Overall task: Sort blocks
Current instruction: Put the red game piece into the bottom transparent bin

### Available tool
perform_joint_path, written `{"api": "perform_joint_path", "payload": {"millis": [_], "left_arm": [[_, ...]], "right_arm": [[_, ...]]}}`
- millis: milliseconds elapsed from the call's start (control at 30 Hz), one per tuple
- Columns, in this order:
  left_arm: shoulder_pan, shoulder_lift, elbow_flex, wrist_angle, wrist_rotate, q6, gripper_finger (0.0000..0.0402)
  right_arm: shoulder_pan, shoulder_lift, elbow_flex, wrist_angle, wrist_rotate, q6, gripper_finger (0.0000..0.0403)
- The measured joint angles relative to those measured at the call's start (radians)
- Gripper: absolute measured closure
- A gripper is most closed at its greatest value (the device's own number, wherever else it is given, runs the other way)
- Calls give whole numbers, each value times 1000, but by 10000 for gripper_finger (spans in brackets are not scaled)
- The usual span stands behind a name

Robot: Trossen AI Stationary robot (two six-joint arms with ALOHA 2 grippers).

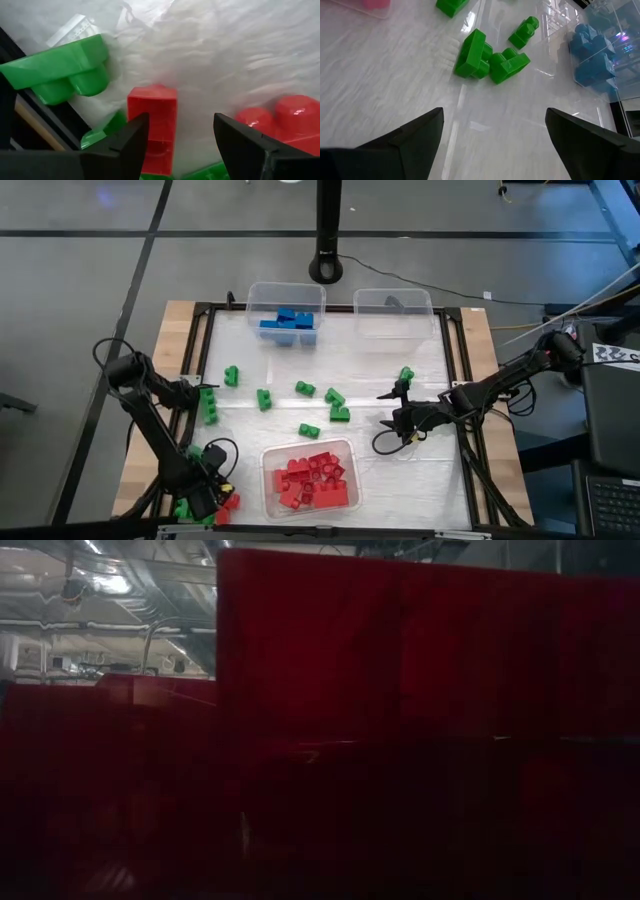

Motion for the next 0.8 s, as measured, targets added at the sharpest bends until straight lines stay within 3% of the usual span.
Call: {"api": "perform_joint_path", "payload": {"millis": [200, 800], "left_arm": [[-3, 8, 0, -4, 5, 26, 205], [-3, 9, -88, 91, 10, 68, 342]], "right_arm": [[0, 0, 0, 5, 0, 0, 52], [0, 0, 0, 6, 3, -17, 52]]}}
